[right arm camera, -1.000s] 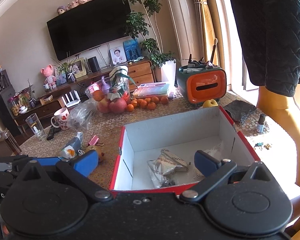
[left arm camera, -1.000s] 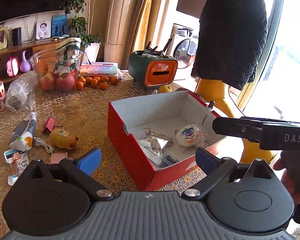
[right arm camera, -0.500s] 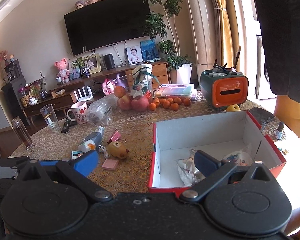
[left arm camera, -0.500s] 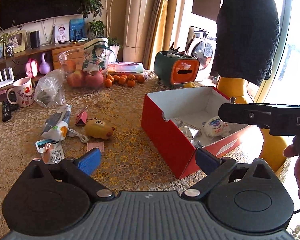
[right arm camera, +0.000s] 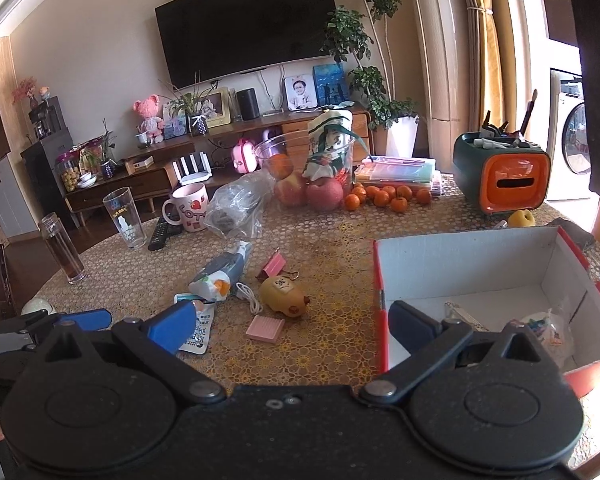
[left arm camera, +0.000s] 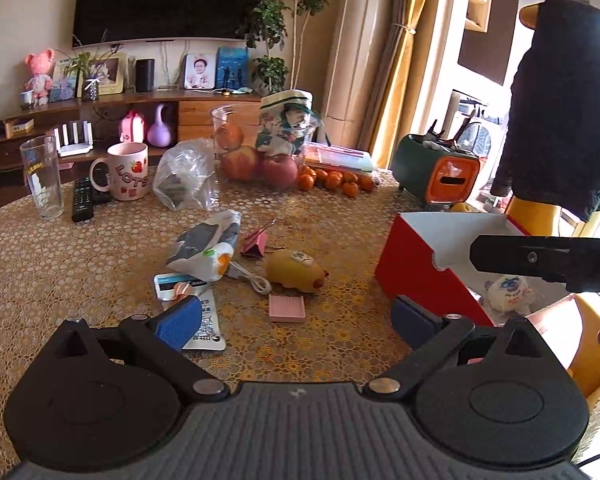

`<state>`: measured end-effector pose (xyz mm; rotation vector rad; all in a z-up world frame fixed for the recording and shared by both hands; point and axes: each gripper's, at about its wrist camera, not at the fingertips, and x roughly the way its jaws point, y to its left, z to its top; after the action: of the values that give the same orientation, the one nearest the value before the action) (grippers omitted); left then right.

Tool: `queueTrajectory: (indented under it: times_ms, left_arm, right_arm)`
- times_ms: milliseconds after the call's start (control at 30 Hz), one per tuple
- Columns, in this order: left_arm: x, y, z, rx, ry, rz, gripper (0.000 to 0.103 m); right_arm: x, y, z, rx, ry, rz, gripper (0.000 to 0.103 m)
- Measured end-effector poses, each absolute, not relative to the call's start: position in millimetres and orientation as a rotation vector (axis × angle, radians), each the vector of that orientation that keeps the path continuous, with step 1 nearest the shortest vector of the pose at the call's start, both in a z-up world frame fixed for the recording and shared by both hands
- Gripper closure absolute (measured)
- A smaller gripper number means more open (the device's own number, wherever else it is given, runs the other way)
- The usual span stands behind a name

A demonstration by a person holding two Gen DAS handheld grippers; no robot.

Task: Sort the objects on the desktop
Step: 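Lift both tools out of the box and back toward the table, then reach the left tool to the white peach-print packet while the right tool reaches the pink ridged block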

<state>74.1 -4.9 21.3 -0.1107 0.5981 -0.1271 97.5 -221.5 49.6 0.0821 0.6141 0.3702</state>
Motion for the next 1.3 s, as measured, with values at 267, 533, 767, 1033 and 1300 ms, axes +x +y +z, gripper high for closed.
queueTrajectory:
  times_ms: [267, 533, 767, 1033, 1300]
  left_arm:
    - [97, 27, 0, -0.143, 0.615, -0.048, 0.002]
    - [128, 48, -28, -0.164, 0.653, 0.013, 0.002]
    - [148, 50, -58, -0.124, 0.676, 0.036, 0.002]
    - [163, 47, -87, -0.079, 0.665, 0.067, 0.002]
    - [172, 42, -106, -0.046, 0.677, 0.084, 0.003]
  right_arm:
    - [128, -194, 32, 0.061, 0.649, 0.388, 0.001]
    - [162, -168, 11, 0.019, 0.682, 0.404, 0.001]
    - [181, -153, -16, 0.01, 0.726, 0.402, 0.002]
    - [195, -136, -51, 0.003, 0.787, 0.355, 0.007]
    - [213, -123, -77, 0.024, 0.848, 0.289, 0.017]
